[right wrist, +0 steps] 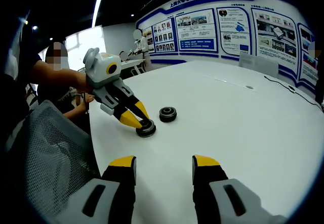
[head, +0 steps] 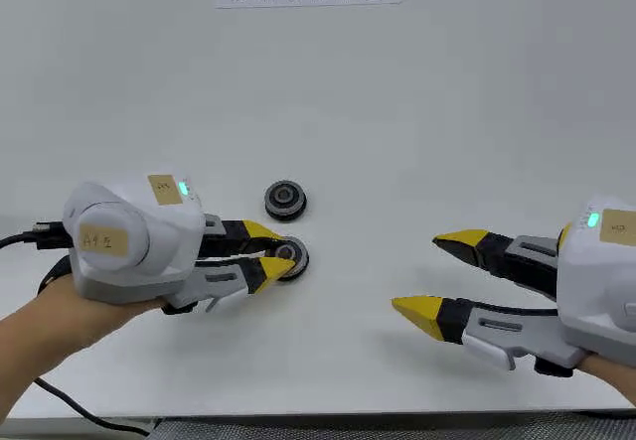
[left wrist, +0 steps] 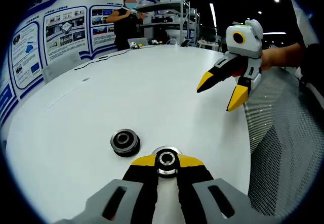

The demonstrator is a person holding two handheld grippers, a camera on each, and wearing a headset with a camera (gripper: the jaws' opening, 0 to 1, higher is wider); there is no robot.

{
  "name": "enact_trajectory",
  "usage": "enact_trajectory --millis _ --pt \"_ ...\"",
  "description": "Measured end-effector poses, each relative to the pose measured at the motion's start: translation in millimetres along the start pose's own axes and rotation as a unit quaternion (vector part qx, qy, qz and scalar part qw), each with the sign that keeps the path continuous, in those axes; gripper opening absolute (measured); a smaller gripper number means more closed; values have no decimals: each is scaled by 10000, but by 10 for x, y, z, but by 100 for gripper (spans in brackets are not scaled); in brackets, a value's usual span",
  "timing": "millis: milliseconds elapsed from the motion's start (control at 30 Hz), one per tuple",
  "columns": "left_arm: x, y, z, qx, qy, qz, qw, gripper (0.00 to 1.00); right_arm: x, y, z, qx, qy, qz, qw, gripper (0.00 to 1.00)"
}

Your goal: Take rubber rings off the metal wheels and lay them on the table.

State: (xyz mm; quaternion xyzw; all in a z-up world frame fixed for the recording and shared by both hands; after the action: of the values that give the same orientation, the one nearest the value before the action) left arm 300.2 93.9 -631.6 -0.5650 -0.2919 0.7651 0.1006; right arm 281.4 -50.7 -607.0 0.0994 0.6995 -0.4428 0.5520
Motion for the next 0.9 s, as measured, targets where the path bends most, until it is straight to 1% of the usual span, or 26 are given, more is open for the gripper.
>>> enact_trajectory --millis 67,167,200,267,300,400,500,567,633,667,700,767,800,900 --pt "-4 5 2 16 74 -42 10000 13 -42 51 -56 -117 217 -12 9997 46" --pt "-3 7 6 14 58 -61 10000 13 -156 133 -148 -266 371 125 9989 45" --pt "-6 9 4 14 40 -55 10000 13 -218 173 -200 -364 535 187 9977 45" --pt "-6 10 2 19 44 -62 10000 13 -300 231 -260 -473 789 278 9954 45" --pt "-5 10 2 22 50 -78 10000 13 -348 274 -298 -541 971 317 9933 45" --pt "-13 15 3 35 82 -168 9998 13 -412 371 -344 -564 1328 322 9890 43" --pt "-13 16 0 55 103 -196 9997 13 -434 438 -371 -567 1688 272 9836 43" --pt "-12 17 3 55 120 -196 9997 13 -423 476 -380 -554 1755 198 9827 45" --pt "-15 21 11 43 250 -276 9993 13 -410 508 -390 -523 1824 117 9818 48" --pt "-17 22 9 43 241 -279 9993 13 -402 519 -398 -547 1902 85 9802 49" --pt "-18 21 5 43 238 -286 9993 13 -396 531 -414 -607 2048 68 9769 50" --pt "-18 20 5 49 240 -284 9993 13 -404 554 -417 -643 2387 93 9689 50" --pt "-17 21 1 58 238 -275 9993 13 -411 571 -413 -685 2645 103 9619 49" --pt "-17 22 -2 67 252 -275 9993 13 -416 614 -414 -842 3069 64 9480 50"
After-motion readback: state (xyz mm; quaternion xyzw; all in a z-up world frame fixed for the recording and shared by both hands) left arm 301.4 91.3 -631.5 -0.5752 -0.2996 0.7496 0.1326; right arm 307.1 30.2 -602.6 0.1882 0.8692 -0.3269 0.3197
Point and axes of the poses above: the centre of the closed fingertips' face, and the gripper's own axes: y roughly forward along the fingers, z roughly to its right, x roughly out of its underside, the point moved 3 cm from there along -y, roughly backward along the fingers, and after that the axes turned 14 degrees about x, right-handed, at the moved point
